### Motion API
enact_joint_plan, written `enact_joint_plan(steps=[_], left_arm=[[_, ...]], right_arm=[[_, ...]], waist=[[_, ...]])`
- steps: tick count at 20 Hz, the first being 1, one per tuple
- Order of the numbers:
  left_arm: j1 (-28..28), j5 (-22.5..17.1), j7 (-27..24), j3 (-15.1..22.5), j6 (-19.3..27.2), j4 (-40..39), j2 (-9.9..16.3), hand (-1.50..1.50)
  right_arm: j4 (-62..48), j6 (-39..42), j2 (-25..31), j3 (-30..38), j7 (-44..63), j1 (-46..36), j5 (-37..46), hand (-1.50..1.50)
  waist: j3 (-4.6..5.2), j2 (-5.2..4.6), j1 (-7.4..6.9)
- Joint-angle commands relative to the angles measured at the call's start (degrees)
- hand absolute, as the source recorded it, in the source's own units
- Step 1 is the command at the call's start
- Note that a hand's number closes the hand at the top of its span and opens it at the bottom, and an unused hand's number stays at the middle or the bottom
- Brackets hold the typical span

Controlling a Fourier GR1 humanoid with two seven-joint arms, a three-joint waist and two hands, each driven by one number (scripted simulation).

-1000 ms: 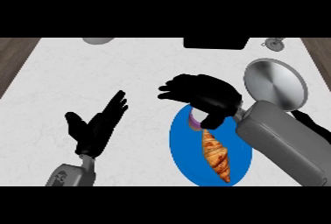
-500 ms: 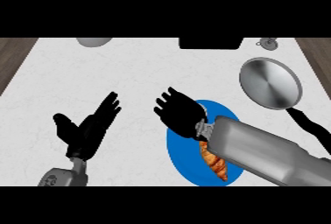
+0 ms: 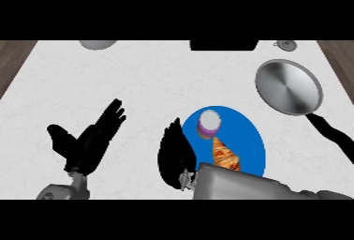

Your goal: Pick the can from the plate and place it in the pan

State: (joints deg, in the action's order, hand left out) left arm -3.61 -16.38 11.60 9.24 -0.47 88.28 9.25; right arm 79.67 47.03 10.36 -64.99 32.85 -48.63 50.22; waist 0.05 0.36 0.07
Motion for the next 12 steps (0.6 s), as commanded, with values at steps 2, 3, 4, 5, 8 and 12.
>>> enact_joint_plan(steps=[2, 3, 4, 5, 8, 12], left_arm=[[0.5, 0.5, 2.3, 0.1, -0.1, 1.6, -0.3, 0.00], [-1.9, 0.4, 2.5, -1.4, 0.4, 0.9, -0.2, 0.00], [-0.4, 1.2, 1.0, -0.6, 0.4, 0.2, -1.4, 0.00], [3.6, 2.1, 5.3, 1.9, 2.8, 8.8, -1.2, 0.00], [1.0, 2.5, -0.6, 0.3, -0.4, -0.1, -1.8, 0.00], [-0.7, 3.5, -2.0, -0.1, 0.1, -3.1, -3.0, 0.00]], right_arm=[[0.7, 1.2, -1.9, -0.4, 4.4, 6.8, 5.8, -1.50], [-0.4, 3.6, -6.7, 0.8, 6.6, 5.4, 6.5, -1.50], [1.9, 2.1, -0.7, 2.3, 1.3, 4.5, 7.8, -1.50], [-1.4, -2.0, -0.6, -0.2, 1.7, 6.7, 9.1, -1.50], [-3.7, -3.3, -1.1, -0.8, 0.1, 5.5, 13.7, -1.50], [-0.1, -2.0, 2.8, -0.9, -0.1, 4.8, 17.8, -1.50]], waist=[[-0.05, -0.27, -0.11], [-0.05, -0.29, -0.14], [-0.05, -0.31, -0.16], [-0.08, -0.25, -0.57], [-0.05, -0.38, -0.29], [-0.04, -0.34, 0.00]])
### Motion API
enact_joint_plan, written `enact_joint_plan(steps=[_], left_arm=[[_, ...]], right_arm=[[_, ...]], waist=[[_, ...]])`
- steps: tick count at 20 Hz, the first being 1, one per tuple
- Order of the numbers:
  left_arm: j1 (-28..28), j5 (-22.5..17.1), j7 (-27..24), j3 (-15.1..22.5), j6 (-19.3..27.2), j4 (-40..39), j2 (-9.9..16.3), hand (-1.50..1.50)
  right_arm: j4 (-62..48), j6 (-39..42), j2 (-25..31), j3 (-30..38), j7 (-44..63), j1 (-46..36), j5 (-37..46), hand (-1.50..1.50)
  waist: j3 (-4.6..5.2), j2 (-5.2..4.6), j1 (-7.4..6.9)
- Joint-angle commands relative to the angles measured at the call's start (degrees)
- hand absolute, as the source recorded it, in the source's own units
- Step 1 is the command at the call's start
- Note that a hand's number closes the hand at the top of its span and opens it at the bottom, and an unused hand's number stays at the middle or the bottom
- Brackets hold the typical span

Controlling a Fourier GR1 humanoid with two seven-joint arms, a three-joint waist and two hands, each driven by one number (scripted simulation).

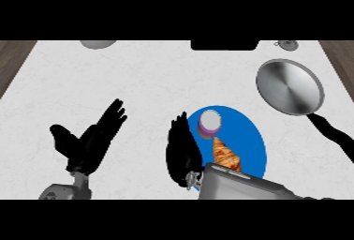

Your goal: Pick the can from the plate and place it in the pan

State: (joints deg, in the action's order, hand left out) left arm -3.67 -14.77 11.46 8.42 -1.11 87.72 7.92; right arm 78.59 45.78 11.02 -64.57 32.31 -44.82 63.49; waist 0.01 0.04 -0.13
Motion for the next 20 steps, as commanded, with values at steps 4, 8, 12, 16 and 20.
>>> enact_joint_plan(steps=[4, 8, 12, 16, 20], left_arm=[[0.7, 0.4, 4.1, -0.4, 0.7, 4.7, -0.2, 0.00], [1.6, 1.3, 3.7, 0.3, 0.5, 4.3, -1.3, 0.00], [-1.4, 1.1, 3.1, -1.2, -0.6, 1.6, -1.8, 0.00], [-1.5, 1.5, 2.8, -1.9, -0.4, 1.4, -2.2, 0.00], [0.4, 2.2, 3.1, -0.8, -0.5, 2.1, -2.4, 0.00]], right_arm=[[2.2, -0.3, 5.7, 2.6, -6.3, 2.4, 5.9, -1.50], [-6.6, -7.1, 2.5, 5.1, -10.7, 1.1, 10.1, -1.50], [-7.4, -8.1, 2.1, 6.1, -12.1, 2.7, 14.8, -1.50], [-11.7, -10.2, -1.9, 8.8, -15.7, 1.2, 16.7, 1.50], [-16.0, -18.1, 0.2, 6.2, -21.6, -1.0, 20.3, 1.50]], waist=[[-0.01, 0.05, 0.03], [-0.01, -0.06, -0.27], [-0.01, -0.06, -0.07], [0.00, -0.07, -0.16], [-0.01, -0.15, -0.54]])
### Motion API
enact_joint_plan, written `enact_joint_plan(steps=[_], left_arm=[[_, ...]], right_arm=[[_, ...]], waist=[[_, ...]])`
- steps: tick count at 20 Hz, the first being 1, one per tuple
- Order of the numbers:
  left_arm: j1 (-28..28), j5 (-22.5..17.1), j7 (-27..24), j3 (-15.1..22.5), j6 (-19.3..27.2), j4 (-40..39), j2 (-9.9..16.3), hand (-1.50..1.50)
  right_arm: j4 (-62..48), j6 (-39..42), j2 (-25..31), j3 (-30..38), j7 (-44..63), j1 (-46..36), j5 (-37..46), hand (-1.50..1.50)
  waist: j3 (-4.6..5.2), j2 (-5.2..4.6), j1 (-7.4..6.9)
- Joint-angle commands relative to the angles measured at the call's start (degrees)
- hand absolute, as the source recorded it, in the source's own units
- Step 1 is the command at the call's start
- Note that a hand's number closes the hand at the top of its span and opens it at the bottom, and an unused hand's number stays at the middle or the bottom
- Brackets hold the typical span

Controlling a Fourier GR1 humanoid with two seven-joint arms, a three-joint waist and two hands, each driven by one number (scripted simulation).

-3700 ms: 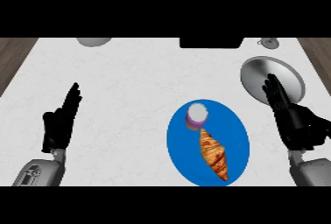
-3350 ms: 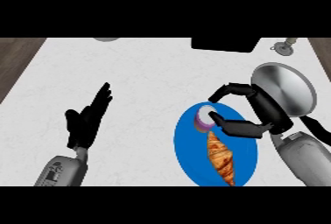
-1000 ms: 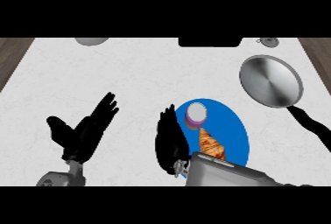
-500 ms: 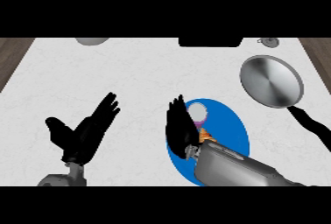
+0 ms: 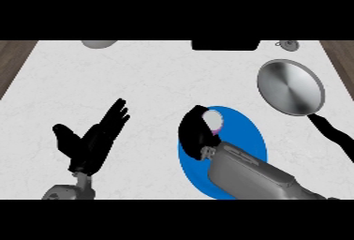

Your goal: Pick the can from the plate and place it in the pan

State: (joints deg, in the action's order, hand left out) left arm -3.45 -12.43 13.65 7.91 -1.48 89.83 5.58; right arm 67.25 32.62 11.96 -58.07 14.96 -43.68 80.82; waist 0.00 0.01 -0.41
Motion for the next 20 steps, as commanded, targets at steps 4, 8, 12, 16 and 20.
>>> enact_joint_plan(steps=[4, 8, 12, 16, 20], left_arm=[[-0.1, 0.7, -1.8, -0.2, -1.3, -0.9, 0.2, 0.00], [0.5, -0.3, -0.5, -1.9, 0.6, -0.6, -0.1, 0.00], [-0.1, 0.1, -1.1, -1.3, 0.0, -0.8, -0.1, 0.00], [-1.2, -0.3, -1.0, -0.6, -1.7, -1.3, 0.0, 0.00], [-0.6, 0.2, 0.1, 0.2, -0.3, -0.4, -1.1, 0.00]], right_arm=[[-8.9, -5.5, -5.4, 7.4, 1.7, 0.1, 1.1, 1.50], [-6.8, -7.5, -8.2, 30.1, 17.1, 7.1, -10.8, 1.50], [-6.1, -14.0, -11.8, 41.0, 30.0, 10.2, -17.7, 1.50], [-4.4, -28.1, -11.9, 39.9, 41.8, 7.6, -16.6, 1.50], [-3.4, -37.8, -11.9, 37.1, 46.8, 2.7, -7.7, 1.50]], waist=[[-0.02, -0.20, -0.32], [-0.61, -0.36, 4.12], [-0.27, -0.51, 2.05], [-0.07, -0.31, -0.68], [-0.01, -0.08, -0.38]])
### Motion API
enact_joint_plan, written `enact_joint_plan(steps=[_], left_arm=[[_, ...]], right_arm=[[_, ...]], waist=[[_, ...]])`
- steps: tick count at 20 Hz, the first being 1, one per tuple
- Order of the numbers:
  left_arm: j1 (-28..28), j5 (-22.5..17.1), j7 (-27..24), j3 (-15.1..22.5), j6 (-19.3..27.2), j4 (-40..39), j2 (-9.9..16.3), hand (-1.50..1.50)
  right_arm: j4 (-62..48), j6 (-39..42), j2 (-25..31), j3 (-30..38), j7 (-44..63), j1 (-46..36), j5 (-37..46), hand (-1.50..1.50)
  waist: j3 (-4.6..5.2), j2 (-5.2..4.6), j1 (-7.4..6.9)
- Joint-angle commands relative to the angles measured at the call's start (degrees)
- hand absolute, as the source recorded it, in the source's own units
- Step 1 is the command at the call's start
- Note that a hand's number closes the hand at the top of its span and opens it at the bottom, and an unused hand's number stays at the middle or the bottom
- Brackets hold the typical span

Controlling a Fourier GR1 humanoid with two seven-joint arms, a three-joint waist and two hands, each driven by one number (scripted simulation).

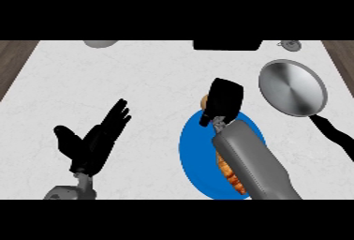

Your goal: Pick the can from the plate and place it in the pan

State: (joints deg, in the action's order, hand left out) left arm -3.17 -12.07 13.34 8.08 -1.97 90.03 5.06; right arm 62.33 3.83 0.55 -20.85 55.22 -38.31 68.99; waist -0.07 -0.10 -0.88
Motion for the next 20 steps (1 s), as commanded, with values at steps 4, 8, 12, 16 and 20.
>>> enact_joint_plan(steps=[4, 8, 12, 16, 20], left_arm=[[0.2, -1.5, -0.5, -1.6, -2.5, -0.6, 1.7, 0.00], [0.5, -2.1, 0.7, -1.9, -2.0, 0.6, 1.5, 0.00], [-0.7, -0.9, 2.1, -1.3, -0.9, 1.4, 1.1, 0.00], [-1.0, -0.2, 1.5, -1.2, -0.6, 0.9, 0.4, 0.00], [2.8, -1.3, -2.3, -2.3, -3.3, -0.9, 0.9, 0.00]], right_arm=[[4.6, -16.6, -0.5, -1.7, 12.2, -5.2, 2.9, 1.50], [10.8, -24.8, -0.5, 3.7, 7.6, -1.9, 3.4, 1.50], [8.9, -31.8, -0.5, 6.9, 5.3, 0.6, 1.4, 1.50], [6.2, -36.0, 0.3, 13.2, -1.9, 0.7, -2.4, 1.50], [-1.0, -38.4, 4.8, 15.2, -6.9, 3.1, -0.6, 1.50]], waist=[[0.06, -0.01, -0.90], [0.00, 0.32, 0.73], [0.02, 0.03, 0.31], [0.04, -0.03, 0.40], [0.07, -0.07, 0.30]])
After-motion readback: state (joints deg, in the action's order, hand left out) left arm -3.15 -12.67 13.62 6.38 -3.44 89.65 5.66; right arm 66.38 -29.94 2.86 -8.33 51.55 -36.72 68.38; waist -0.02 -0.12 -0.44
